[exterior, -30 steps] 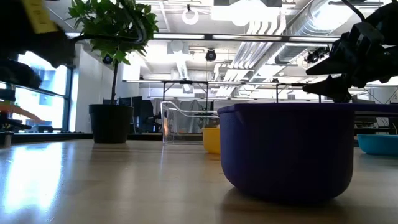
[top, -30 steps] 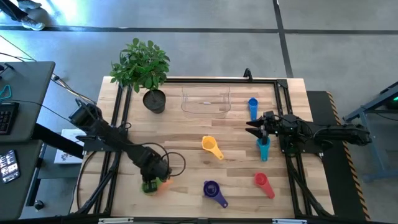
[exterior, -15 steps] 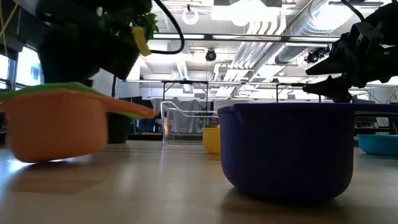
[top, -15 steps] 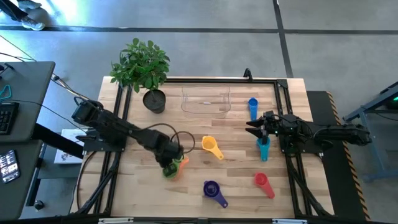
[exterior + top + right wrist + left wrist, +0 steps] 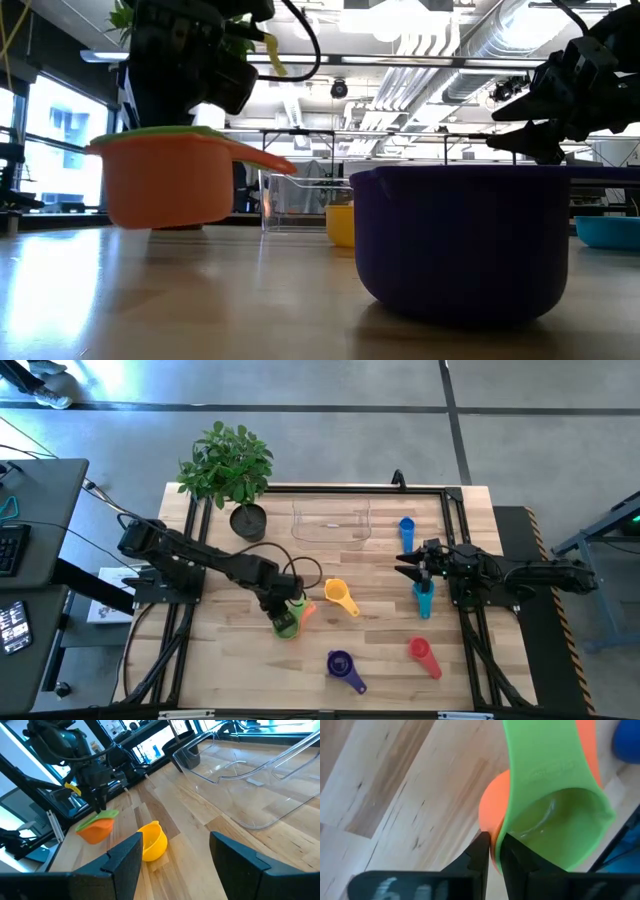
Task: Nest measuring cups in basket
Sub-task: Stack the green measuring cup on top of the orange measuring cup
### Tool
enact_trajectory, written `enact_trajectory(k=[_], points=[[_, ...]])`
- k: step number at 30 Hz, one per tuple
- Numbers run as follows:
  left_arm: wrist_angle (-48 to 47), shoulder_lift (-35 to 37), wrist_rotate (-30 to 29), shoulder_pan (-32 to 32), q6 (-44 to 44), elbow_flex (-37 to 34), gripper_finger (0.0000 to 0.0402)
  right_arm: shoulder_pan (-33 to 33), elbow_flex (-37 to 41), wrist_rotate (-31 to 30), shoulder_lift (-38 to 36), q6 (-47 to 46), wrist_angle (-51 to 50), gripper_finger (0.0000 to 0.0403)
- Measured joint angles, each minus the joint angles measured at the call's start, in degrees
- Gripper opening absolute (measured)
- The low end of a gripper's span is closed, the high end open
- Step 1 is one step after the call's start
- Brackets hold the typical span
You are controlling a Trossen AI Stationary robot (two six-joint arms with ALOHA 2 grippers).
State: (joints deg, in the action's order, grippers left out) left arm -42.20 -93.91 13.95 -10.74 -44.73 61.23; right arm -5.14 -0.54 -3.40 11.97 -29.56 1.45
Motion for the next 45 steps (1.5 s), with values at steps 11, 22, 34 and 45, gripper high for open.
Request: enact_trajectory(k=[11, 22, 34, 45], points=[[0.0, 0.0, 0.7, 0.3, 1.3, 0.0, 0.0032, 0.0, 0.0, 0.0, 0.0, 0.0, 0.0, 0.0220], [-0.3, -0.8, 0.7, 0.3, 0.8, -0.3, 0.0014, 0.0, 0.0, 0.3, 0.0, -2.8, 0.0, 0.0220], [-0.2, -4.2, 1.2, 0.3, 1.4, -0.3, 0.0041, 0.0, 0.0, 0.2, 0.0, -3.5, 0.0, 0.0220], [0.0, -4.0, 8.0, 1.9, 1.0, -0.4, 0.0051, 0.0, 0.0, 0.2, 0.0, -3.5, 0.0, 0.0220]])
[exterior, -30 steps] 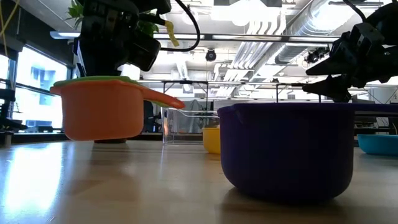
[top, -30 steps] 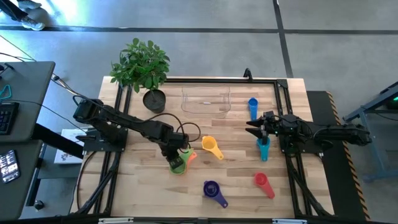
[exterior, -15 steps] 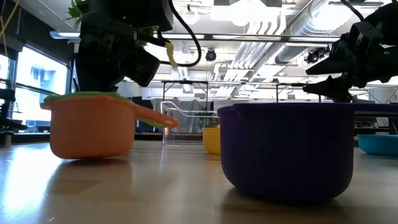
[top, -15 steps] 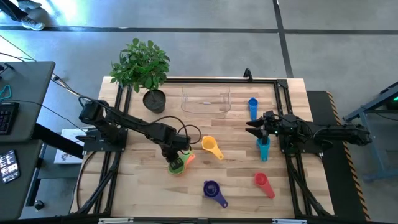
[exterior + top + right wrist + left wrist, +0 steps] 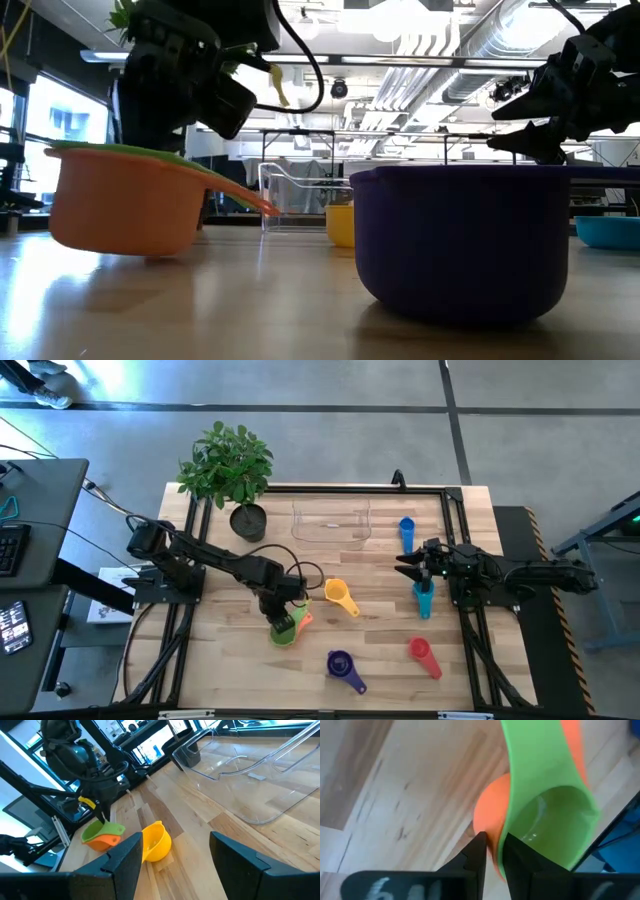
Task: Nest measuring cups in basket
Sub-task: Stack the green measuring cup on top of the orange measuring cup
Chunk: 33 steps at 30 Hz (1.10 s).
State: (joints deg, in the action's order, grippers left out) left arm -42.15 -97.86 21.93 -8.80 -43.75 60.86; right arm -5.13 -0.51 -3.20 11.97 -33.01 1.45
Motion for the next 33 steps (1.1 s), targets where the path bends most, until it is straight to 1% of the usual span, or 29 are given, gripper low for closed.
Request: enact_trajectory(k=[10, 14, 17, 22, 25, 29, 33], points=[[0.1, 0.0, 0.6, 1.1, 0.5, 0.0, 0.0090, 0.0, 0.0, -0.2, 0.0, 0.0, 0.0, 0.0220], [0.0, 0.0, 3.2, 2.1, 0.4, 0.0, 0.0100, 0.0, 0.0, -0.2, 0.0, 0.0, 0.0, 0.0220], [-0.8, 0.0, 3.4, 2.6, 0.4, 1.1, 0.0101, 0.0, 0.0, -0.2, 0.0, -0.3, 0.0, 0.0220], [-1.4, 0.7, 3.2, 3.3, 1.4, 4.8, 0.0094, 0.0, -0.1, -0.2, 0.0, -6.9, 0.5, 0.0220], [-1.9, 1.6, 3.0, 3.6, 1.5, 6.8, 0.0089, 0.0, -0.1, -1.2, 0.0, -6.6, 1.6, 0.0220], [-2.7, 2.5, 1.8, 3.6, 1.1, 8.8, 0.0082, 0.0, -0.1, -4.6, 0.0, -7.5, 7.2, 0.0220], [-5.4, 3.2, -0.5, 3.5, 0.9, 11.1, 0.0076, 0.0, -0.1, -5.3, 0.2, -6.3, 17.1, 0.0220]])
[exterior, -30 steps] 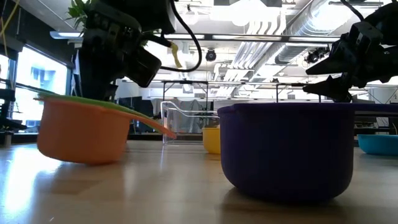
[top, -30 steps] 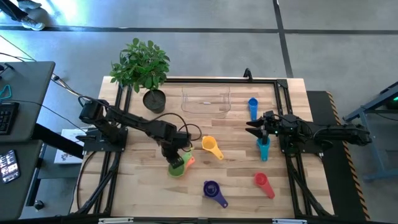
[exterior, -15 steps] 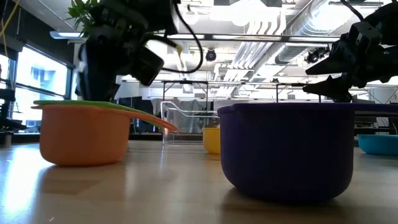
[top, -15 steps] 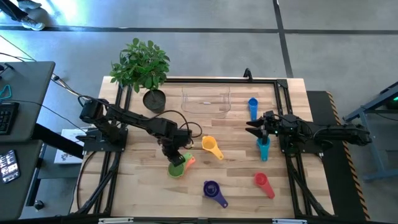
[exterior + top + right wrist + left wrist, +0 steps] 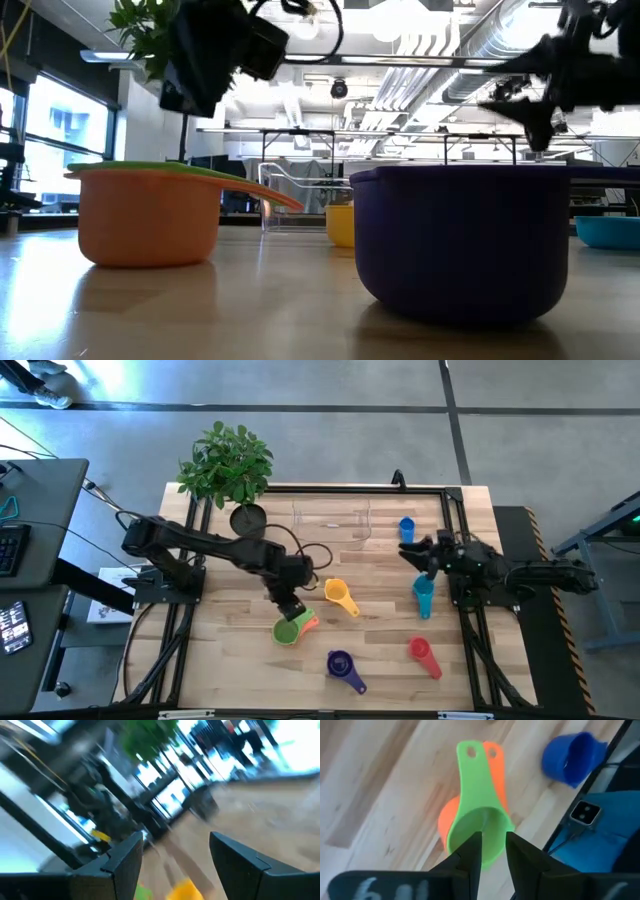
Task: Nest measuring cups in basket
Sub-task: Stack the green measuring cup on top of the orange measuring cup
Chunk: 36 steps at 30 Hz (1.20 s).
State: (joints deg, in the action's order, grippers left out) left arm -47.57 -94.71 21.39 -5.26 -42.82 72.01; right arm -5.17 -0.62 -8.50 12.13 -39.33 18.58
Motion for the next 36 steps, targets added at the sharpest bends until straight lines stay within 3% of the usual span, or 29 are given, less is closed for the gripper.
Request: enact_trajectory(k=[6, 13, 16, 21, 36], points=[[-0.8, 3.0, -5.4, 0.0, -0.6, 2.0, 0.0070, 0.0, -0.7, 0.3, 0.4, 2.9, 12.9, 0.0220], [-3.7, 9.5, -11.3, -0.3, -0.6, 2.9, 0.0064, 0.0, -12.8, 0.5, 5.0, 13.8, 5.4, 0.0220], [-6.5, 12.2, -14.2, -0.5, -0.6, 2.9, 0.0062, 0.0, -20.5, 0.3, 9.8, 19.9, -3.6, 0.0220], [-9.0, 16.2, -18.2, -1.4, -0.5, 2.9, 0.0062, 0.1, -31.5, 0.7, 20.1, 21.4, -14.7, 0.0220], [-18.7, 22.8, -26.6, -6.6, -0.4, 2.8, 0.0062, 1.9, -50.2, 13.3, 52.7, 18.4, -23.0, 0.0220]])
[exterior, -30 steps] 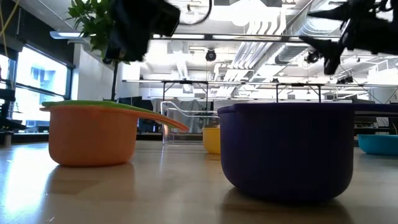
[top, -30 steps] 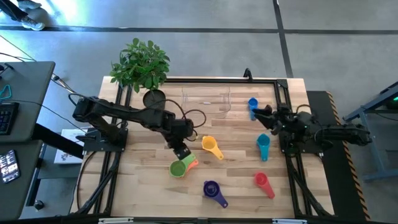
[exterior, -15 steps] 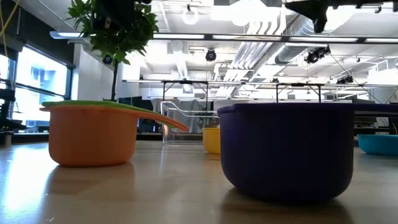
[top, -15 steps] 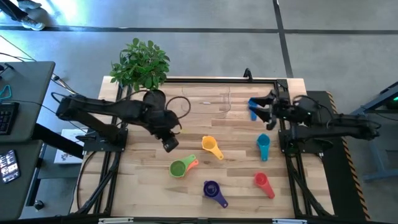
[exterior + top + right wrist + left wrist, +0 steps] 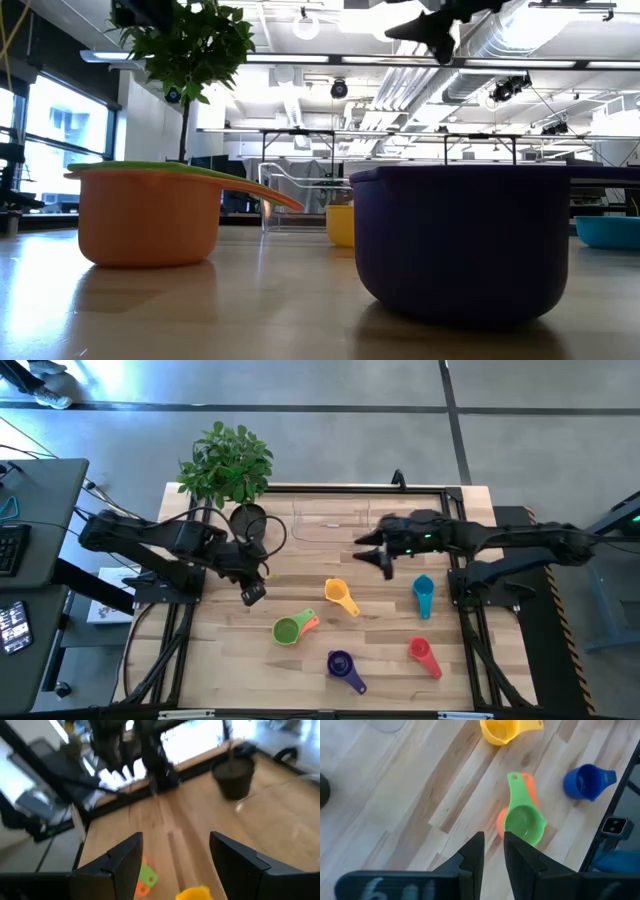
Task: Nest measuring cups in basket
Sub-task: Stack the green measuring cup on top of the orange measuring cup
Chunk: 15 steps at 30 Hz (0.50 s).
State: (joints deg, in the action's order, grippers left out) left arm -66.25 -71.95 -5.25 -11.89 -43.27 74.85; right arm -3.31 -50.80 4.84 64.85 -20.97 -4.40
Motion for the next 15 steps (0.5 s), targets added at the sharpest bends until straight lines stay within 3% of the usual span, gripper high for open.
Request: enact_trajectory(k=[6, 15], points=[[-0.5, -0.1, -0.2, -2.1, 0.1, 0.0, 0.0062, 2.4, -7.3, 1.6, 11.4, 0.7, -4.4, 0.0220], [-0.6, -0.4, -0.2, -4.4, 2.5, -0.1, 0.0062, 7.2, -18.5, 2.2, 26.1, 9.4, -11.9, 0.0220]])
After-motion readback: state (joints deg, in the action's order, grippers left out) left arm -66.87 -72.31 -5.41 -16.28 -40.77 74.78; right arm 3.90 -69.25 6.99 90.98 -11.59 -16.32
